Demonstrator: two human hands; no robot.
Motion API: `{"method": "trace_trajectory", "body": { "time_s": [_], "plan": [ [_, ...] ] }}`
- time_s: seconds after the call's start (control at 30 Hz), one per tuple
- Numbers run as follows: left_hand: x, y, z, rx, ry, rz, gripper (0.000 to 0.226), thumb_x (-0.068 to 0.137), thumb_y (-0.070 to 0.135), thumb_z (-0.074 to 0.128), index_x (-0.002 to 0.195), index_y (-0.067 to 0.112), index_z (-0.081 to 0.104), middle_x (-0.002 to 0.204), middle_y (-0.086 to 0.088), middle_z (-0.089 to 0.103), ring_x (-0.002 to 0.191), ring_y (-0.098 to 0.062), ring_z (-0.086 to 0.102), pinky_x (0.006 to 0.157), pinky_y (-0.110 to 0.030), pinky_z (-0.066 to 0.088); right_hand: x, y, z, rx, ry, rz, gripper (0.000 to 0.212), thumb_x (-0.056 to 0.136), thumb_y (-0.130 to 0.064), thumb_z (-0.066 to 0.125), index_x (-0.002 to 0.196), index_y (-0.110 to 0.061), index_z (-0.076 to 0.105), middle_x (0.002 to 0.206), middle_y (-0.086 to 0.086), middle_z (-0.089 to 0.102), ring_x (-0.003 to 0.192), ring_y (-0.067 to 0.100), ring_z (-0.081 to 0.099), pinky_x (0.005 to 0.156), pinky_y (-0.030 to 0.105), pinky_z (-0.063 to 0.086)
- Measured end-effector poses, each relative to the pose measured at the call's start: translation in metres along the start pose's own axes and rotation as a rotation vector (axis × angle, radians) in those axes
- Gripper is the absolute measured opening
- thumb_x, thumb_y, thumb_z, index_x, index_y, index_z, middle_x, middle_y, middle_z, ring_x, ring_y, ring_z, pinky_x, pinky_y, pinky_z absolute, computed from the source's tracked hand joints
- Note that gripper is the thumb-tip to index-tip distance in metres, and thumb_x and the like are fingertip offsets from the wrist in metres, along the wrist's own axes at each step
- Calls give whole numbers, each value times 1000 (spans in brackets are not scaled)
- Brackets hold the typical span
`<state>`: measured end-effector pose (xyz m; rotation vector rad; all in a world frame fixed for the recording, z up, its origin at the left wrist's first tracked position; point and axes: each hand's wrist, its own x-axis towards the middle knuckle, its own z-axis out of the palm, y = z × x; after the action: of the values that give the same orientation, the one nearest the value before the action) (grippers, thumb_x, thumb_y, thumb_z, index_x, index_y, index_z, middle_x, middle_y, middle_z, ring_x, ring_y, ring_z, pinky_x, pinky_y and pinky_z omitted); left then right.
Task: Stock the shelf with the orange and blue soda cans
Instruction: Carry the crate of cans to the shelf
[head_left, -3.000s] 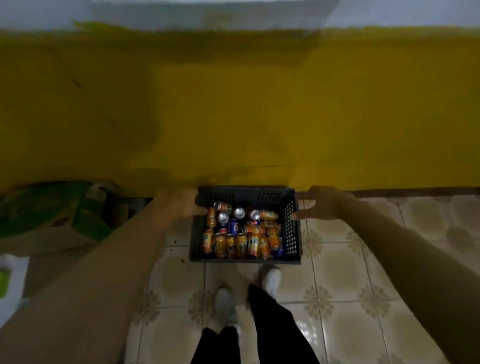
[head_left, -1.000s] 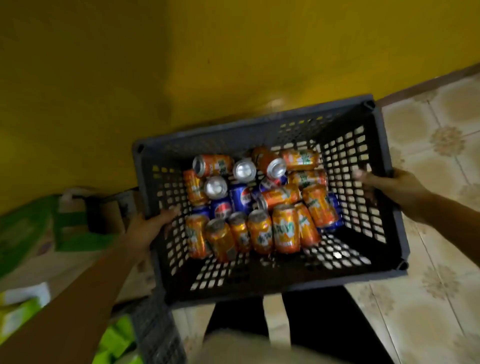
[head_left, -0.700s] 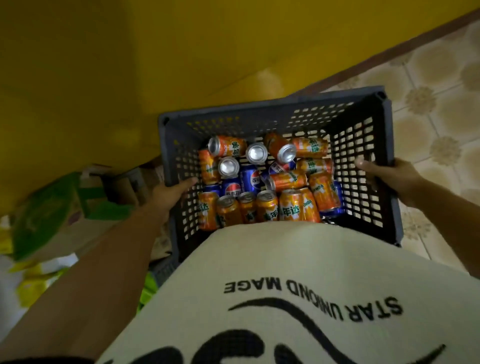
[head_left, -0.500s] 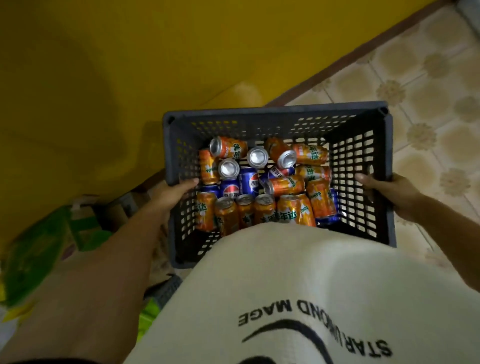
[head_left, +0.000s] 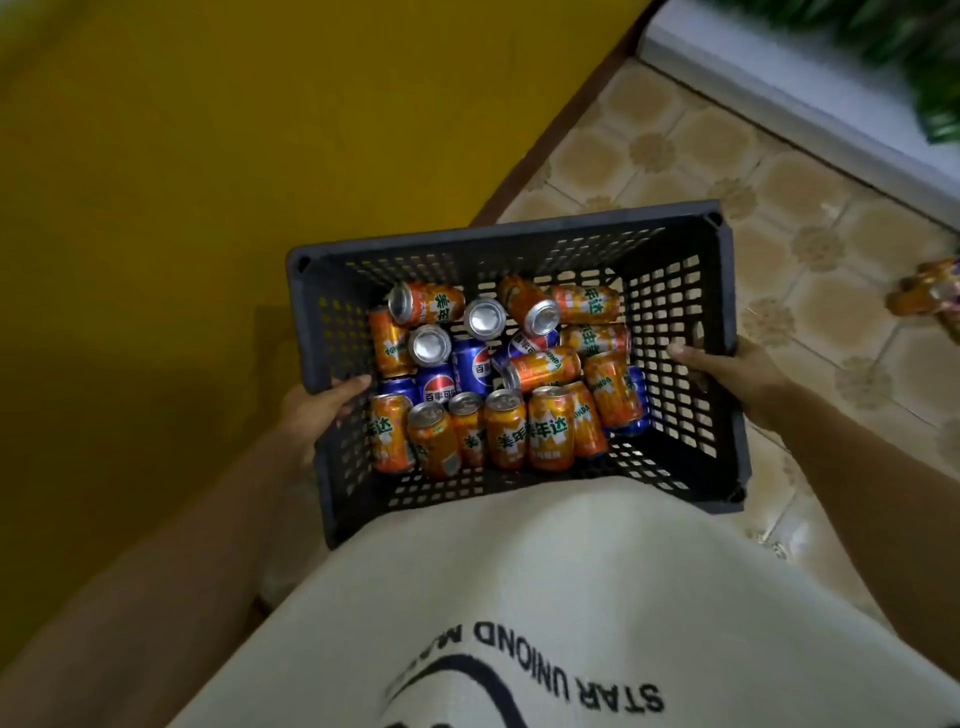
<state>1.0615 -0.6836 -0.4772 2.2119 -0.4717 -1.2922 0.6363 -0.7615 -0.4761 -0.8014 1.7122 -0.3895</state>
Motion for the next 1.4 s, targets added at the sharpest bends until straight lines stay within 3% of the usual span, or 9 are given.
{"method": "trace_trajectory", "body": {
  "time_s": [0.13, 0.37, 0.67, 0.77, 0.9, 0.97, 1.17, 1.3, 1.4],
  "plan": [
    [15, 62, 54, 48, -25, 18, 42, 79, 33, 74, 112, 9, 61, 106, -7, 61, 92, -21, 57, 80, -33, 46, 48, -34, -57, 29, 11, 31, 111, 22, -66, 85, 117, -13, 59, 103, 8, 69, 91, 28, 68, 84, 42, 55],
    [40, 164, 125, 57, -137, 82, 34, 80, 33, 74, 105, 14, 61, 103, -4, 61, 99, -22, 56, 80, -34, 44, 96, -83, -137, 58, 99, 30, 91, 44, -58, 85, 116, -9, 60, 104, 12, 70, 88, 28, 69, 84, 46, 56],
    [100, 275, 229, 143, -274, 156, 63, 76, 37, 76, 128, 8, 55, 122, -8, 61, 99, -20, 57, 81, -32, 46, 132, -113, -197, 185, 252, 34, 49, 76, -30, 75, 115, -8, 56, 100, 10, 64, 86, 25, 62, 78, 41, 49],
    [129, 320, 273, 221, -325, 201, 55, 79, 34, 75, 124, 7, 58, 116, -7, 61, 96, -20, 55, 80, -32, 45, 155, -111, -213, 257, 299, 130, 74, 60, -42, 81, 120, -7, 55, 109, 13, 64, 97, 31, 63, 90, 48, 51],
    [162, 390, 329, 321, -406, 241, 15, 83, 22, 73, 82, 14, 60, 87, -4, 60, 88, -20, 54, 64, -26, 42, 193, -120, -241, 332, 351, 208, 112, 30, -62, 88, 124, -10, 55, 112, 13, 66, 99, 32, 65, 90, 50, 52],
    [182, 427, 347, 370, -421, 243, 20, 82, 23, 73, 90, 11, 61, 94, -7, 60, 86, -19, 54, 66, -27, 43, 215, -127, -254, 377, 374, 188, 117, 25, -68, 86, 123, -13, 55, 112, 11, 67, 99, 30, 66, 90, 50, 52],
    [220, 515, 390, 396, -421, 268, 16, 82, 22, 73, 83, 15, 58, 99, -11, 60, 84, -20, 55, 71, -31, 44, 243, -211, -270, 425, 419, 127, 86, 51, -51, 82, 123, -11, 56, 111, 9, 68, 93, 23, 67, 76, 36, 55],
    [220, 550, 417, 390, -397, 226, 41, 79, 30, 75, 111, 9, 60, 107, -12, 62, 91, -22, 57, 83, -39, 47, 274, -245, -311, 393, 443, 102, 45, 80, -30, 72, 116, -10, 54, 106, 8, 63, 84, 18, 59, 62, 24, 46],
    [220, 568, 449, 345, -385, 251, 33, 80, 26, 75, 102, 8, 60, 97, -12, 62, 85, -22, 57, 77, -36, 46, 308, -258, -350, 385, 424, 98, 55, 79, -28, 73, 124, -5, 50, 112, 14, 62, 84, 21, 59, 70, 32, 48]
  ]
}}
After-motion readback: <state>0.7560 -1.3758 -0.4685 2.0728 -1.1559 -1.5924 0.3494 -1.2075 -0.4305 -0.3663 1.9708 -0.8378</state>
